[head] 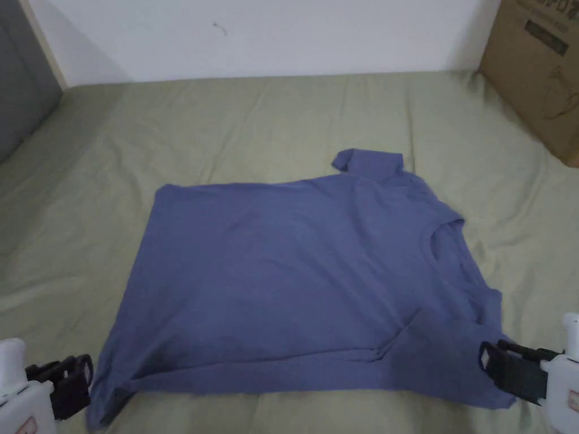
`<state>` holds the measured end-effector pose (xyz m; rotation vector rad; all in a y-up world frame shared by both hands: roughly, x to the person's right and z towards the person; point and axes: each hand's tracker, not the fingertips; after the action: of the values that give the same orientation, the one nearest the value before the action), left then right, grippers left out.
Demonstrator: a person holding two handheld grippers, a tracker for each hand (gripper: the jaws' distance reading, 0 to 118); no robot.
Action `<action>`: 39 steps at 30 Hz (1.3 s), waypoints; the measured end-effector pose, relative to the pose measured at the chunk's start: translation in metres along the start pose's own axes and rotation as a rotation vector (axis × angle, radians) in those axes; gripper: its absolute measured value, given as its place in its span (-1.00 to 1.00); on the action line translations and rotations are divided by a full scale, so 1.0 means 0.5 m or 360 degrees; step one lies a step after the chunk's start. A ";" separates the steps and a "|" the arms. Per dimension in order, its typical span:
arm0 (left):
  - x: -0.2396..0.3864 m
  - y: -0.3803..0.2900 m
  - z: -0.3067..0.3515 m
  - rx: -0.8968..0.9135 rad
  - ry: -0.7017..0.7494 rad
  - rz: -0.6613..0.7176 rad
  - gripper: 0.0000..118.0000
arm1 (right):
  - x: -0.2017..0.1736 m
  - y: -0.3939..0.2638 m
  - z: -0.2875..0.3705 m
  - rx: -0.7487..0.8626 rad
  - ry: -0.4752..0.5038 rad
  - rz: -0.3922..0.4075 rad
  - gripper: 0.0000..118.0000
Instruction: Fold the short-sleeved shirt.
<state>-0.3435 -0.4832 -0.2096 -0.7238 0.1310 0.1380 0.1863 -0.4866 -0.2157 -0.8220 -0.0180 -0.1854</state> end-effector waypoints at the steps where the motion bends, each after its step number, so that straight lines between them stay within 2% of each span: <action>1: 0.000 -0.018 -0.006 -0.0006 0.0036 -0.0012 -0.86 | -0.008 -0.018 0.003 0.0008 -0.0043 -0.0010 -0.96; 3: -0.003 -0.044 -0.022 -0.0125 0.0125 -0.0028 -0.95 | -0.010 -0.049 -0.006 -0.0006 -0.0103 -0.0067 -0.99; 5: -0.022 -0.063 -0.041 -0.0154 0.0052 -0.0006 -0.95 | 0.002 -0.067 -0.024 -0.0139 -0.0028 -0.0110 -0.99; 7: -0.016 -0.067 -0.044 -0.0140 0.0055 -0.0009 -0.89 | 0.007 -0.079 -0.030 -0.0144 -0.0066 -0.0138 -0.99; 9: -0.011 -0.066 -0.047 -0.0087 0.0077 -0.0105 -0.48 | 0.012 -0.083 -0.028 -0.0153 -0.0080 -0.0135 -0.99; 10: -0.007 -0.062 -0.052 -0.0086 0.0088 -0.0118 -0.34 | 0.016 -0.081 -0.027 -0.0152 -0.0086 -0.0142 -0.99; 11: -0.006 -0.056 -0.061 -0.0102 0.0069 -0.0114 -0.34 | 0.019 -0.078 -0.028 -0.0157 -0.0076 -0.0149 -0.99; 13: 0.001 -0.053 -0.080 -0.0169 -0.0020 -0.0089 0.56 | 0.020 -0.072 -0.026 -0.0160 -0.0074 -0.0163 -0.99; 14: 0.003 -0.055 -0.093 -0.0165 -0.0024 -0.0078 0.68 | 0.021 -0.069 -0.026 -0.0156 -0.0070 -0.0160 -0.99; 17: 0.012 -0.063 -0.141 -0.0303 -0.0018 -0.0114 0.59 | 0.023 -0.059 -0.031 -0.0151 -0.0079 -0.0150 -0.99; 18: 0.014 -0.064 -0.153 -0.0343 -0.0006 -0.0121 0.37 | 0.024 -0.057 -0.032 -0.0149 -0.0079 -0.0154 -0.99; 19: 0.016 -0.066 -0.166 -0.0363 -0.0007 -0.0116 -0.30 | 0.027 -0.055 -0.036 -0.0147 -0.0071 -0.0159 -0.99; 20: 0.018 -0.070 -0.176 -0.0427 0.0017 -0.0117 -0.86 | 0.030 -0.050 -0.043 -0.0154 -0.0059 -0.0161 -0.98; 21: 0.017 -0.074 -0.180 -0.0436 0.0048 -0.0121 -0.93 | 0.033 -0.045 -0.052 -0.0189 -0.0035 -0.0158 -0.83; 23: 0.013 -0.063 -0.170 -0.0420 0.0010 -0.0117 -0.97 | 0.040 -0.031 -0.079 -0.0279 -0.0064 -0.0114 0.21; 24: 0.013 -0.059 -0.160 -0.0408 0.0009 -0.0112 -0.97 | 0.043 -0.027 -0.092 -0.0289 -0.0089 -0.0092 0.53; 25: 0.010 -0.055 -0.155 -0.0399 -0.0006 -0.0100 -0.97 | 0.049 -0.019 -0.106 -0.0303 -0.0108 -0.0065 0.59; 28: 0.007 -0.048 -0.150 -0.0394 -0.0015 -0.0082 -0.97 | 0.068 0.005 -0.148 -0.0386 -0.0140 -0.0037 0.59; 30: 0.009 -0.048 -0.153 -0.0395 -0.0014 -0.0075 -0.97 | 0.084 0.004 -0.187 -0.0432 -0.0085 -0.0080 0.55; 32: 0.016 -0.049 -0.154 -0.0407 -0.0005 -0.0075 -0.97 | 0.094 -0.002 -0.227 -0.0599 -0.0049 -0.0153 -0.05; 33: 0.017 -0.050 -0.153 -0.0412 -0.0001 -0.0075 -0.97 | 0.092 -0.004 -0.226 -0.0562 -0.0090 -0.0148 -0.25; 34: 0.019 -0.050 -0.152 -0.0418 -0.0001 -0.0075 -0.97 | 0.087 -0.001 -0.211 -0.0502 -0.0211 -0.0108 -0.59; 35: 0.022 -0.050 -0.149 -0.0419 0.0002 -0.0076 -0.97 | 0.085 0.007 -0.188 -0.0464 -0.0075 -0.0075 -0.71; 36: 0.018 -0.050 -0.149 -0.0414 0.0003 -0.0082 -0.97 | 0.083 0.010 -0.175 -0.0461 -0.0101 -0.0075 -0.75; 37: 0.016 -0.048 -0.150 -0.0418 0.0002 -0.0089 -0.97 | 0.079 0.010 -0.159 -0.0444 -0.0105 -0.0086 -0.89; 39: 0.019 -0.039 -0.144 -0.0416 0.0009 -0.0108 -0.97 | 0.077 0.014 -0.134 -0.0389 -0.0065 -0.0122 -0.89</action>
<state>-0.3358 -0.5450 -0.2519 -0.9884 0.0943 0.0891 0.2216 -0.5371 -0.2630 -1.0693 -0.0660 -0.2461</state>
